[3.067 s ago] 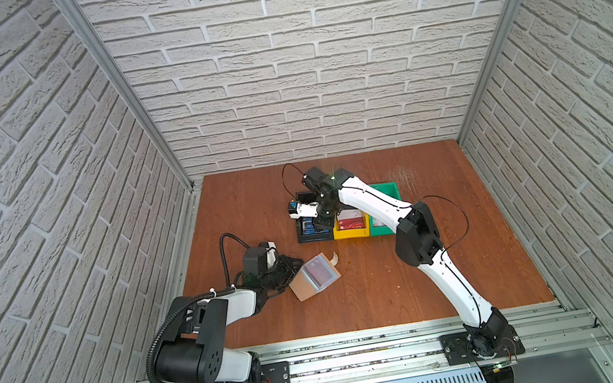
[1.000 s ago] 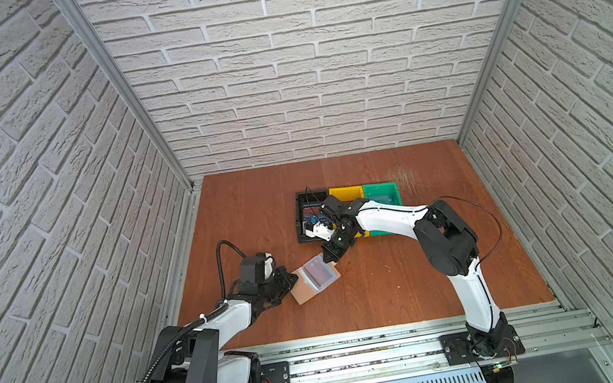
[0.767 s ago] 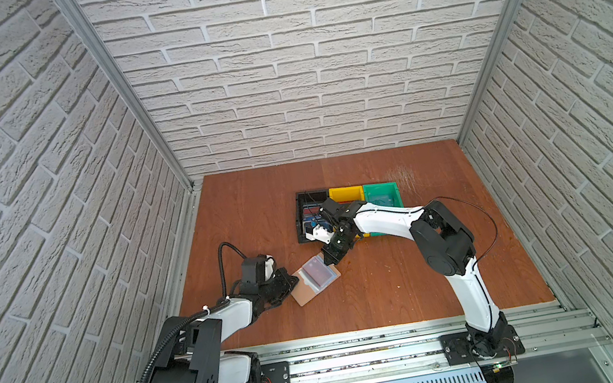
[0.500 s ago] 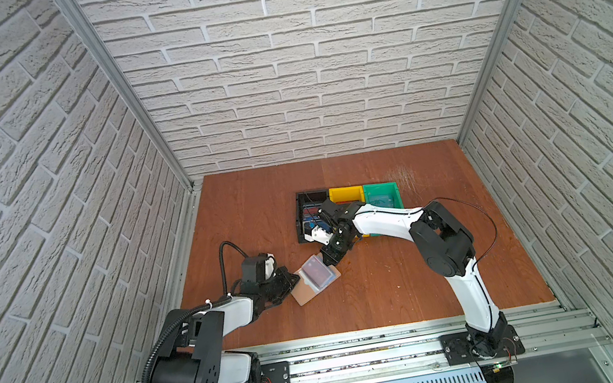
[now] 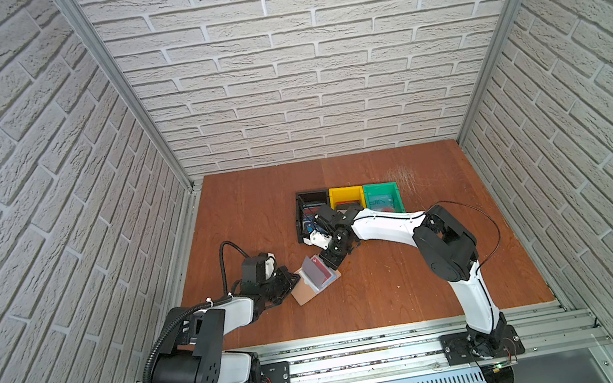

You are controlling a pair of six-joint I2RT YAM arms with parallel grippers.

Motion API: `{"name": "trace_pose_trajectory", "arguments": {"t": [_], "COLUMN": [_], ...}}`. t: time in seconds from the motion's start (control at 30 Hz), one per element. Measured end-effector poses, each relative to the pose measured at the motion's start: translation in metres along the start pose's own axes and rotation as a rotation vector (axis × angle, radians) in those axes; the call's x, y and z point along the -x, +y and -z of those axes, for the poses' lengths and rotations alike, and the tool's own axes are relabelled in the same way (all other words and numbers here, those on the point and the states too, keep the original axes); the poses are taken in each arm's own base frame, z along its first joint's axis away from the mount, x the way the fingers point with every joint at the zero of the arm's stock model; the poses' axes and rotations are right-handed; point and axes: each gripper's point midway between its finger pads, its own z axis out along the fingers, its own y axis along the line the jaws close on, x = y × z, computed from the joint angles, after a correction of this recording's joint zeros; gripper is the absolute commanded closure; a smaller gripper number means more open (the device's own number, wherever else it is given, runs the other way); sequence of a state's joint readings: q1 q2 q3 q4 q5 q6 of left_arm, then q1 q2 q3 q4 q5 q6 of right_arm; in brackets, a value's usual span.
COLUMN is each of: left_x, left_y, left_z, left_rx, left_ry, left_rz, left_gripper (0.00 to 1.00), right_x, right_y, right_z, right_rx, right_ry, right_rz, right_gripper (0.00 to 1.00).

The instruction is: Take the credit cards out of the card holder

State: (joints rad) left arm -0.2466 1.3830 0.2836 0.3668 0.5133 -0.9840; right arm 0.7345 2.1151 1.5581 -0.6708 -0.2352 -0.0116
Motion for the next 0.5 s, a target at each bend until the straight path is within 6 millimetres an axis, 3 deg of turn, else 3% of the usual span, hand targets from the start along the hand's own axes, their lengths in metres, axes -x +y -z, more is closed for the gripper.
{"name": "trace_pose_trajectory", "arguments": {"t": [0.23,0.5], "left_x": [0.000,0.000], "left_y": [0.000,0.000], "left_z": [0.000,0.000], "left_rx": [0.000,-0.005], "left_ry": [0.000,-0.004], "left_rz": [-0.001,-0.004], "left_gripper": [1.00,1.00], "right_x": [0.008,0.007], "right_y": [0.000,0.001], "right_z": [0.020,0.018], "right_rx": [-0.030,-0.022], "right_ry": [-0.046,-0.042], "right_rz": [0.011,0.010], "right_gripper": [0.94,0.94]}}
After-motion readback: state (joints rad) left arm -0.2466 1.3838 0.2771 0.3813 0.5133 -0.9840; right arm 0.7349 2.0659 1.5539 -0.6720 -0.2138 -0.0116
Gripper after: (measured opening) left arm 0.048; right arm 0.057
